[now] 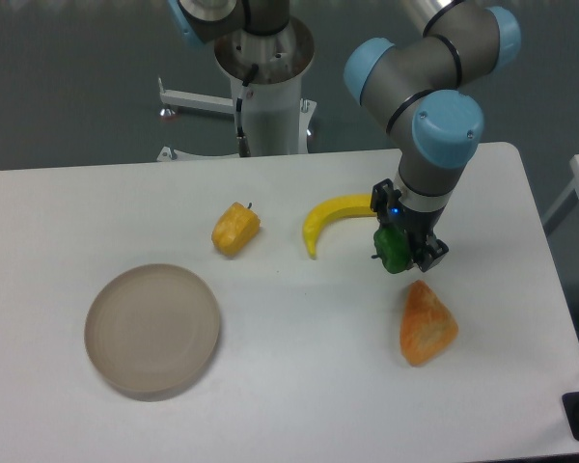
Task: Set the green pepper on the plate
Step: 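Lift the held green pepper with the gripper away from the banana, then carry the green pepper across the table over the beige plate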
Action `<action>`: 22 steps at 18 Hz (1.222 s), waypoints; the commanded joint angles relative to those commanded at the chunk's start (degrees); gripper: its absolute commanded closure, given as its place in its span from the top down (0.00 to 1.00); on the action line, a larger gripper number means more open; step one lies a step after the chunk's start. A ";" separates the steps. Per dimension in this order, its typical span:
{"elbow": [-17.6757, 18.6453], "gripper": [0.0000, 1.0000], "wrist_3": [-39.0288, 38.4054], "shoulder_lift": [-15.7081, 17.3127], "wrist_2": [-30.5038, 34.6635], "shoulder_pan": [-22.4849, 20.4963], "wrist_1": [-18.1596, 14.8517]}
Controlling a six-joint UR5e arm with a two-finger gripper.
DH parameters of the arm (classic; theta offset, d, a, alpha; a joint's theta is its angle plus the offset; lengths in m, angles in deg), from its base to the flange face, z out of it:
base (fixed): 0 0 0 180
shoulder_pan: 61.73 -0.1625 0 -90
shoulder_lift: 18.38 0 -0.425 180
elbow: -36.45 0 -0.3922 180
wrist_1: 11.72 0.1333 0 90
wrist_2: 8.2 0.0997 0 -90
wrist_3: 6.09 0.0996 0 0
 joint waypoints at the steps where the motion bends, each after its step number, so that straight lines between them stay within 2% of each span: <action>1: 0.00 0.39 0.00 0.00 0.00 0.00 0.00; 9: -1.58 0.39 -0.88 -1.85 0.00 2.28 -0.26; 12: -1.85 0.38 -3.41 -1.32 -0.53 5.79 -0.26; 14: -1.93 0.38 -7.37 -1.32 -0.96 10.09 -0.09; 17: -2.37 0.38 -14.66 -2.90 -0.97 16.14 0.09; 20: -2.20 0.38 -15.73 -2.99 -2.10 20.20 0.00; 22: -2.20 0.38 -19.75 -3.77 -4.64 22.66 0.09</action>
